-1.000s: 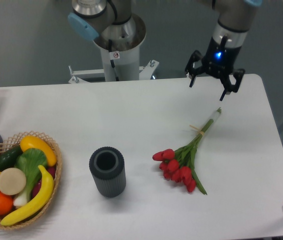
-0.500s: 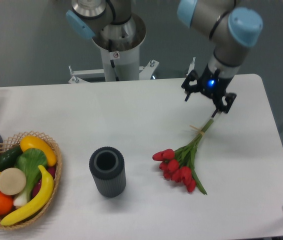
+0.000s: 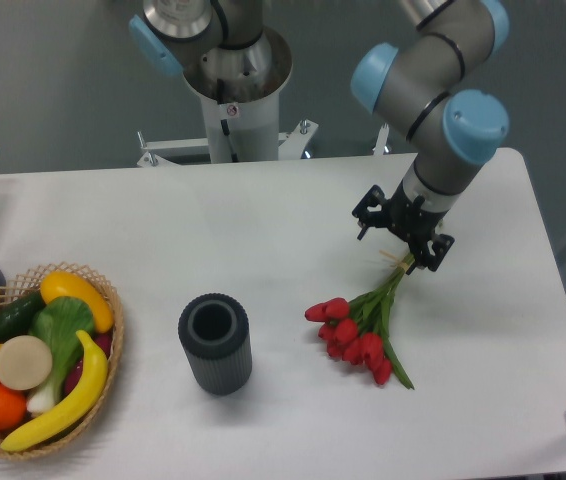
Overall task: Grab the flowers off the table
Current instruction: 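Move the open gripper down toward the tied stems of the red tulips, then lower the gripper around the tulip stems and close it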
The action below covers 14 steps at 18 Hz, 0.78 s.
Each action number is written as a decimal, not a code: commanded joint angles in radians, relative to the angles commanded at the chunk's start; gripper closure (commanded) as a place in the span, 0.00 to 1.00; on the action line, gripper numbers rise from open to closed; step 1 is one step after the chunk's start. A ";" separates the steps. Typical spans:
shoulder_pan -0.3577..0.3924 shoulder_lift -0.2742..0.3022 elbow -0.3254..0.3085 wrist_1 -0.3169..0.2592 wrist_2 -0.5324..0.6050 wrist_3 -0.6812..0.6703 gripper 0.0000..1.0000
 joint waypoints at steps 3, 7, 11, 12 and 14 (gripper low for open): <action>-0.021 -0.038 0.003 0.083 -0.005 -0.032 0.00; -0.028 -0.057 0.003 0.101 -0.002 -0.049 0.00; -0.031 -0.084 0.008 0.143 -0.002 -0.048 0.00; -0.035 -0.083 0.003 0.144 -0.002 -0.049 0.00; -0.043 -0.084 -0.002 0.144 0.000 -0.052 0.00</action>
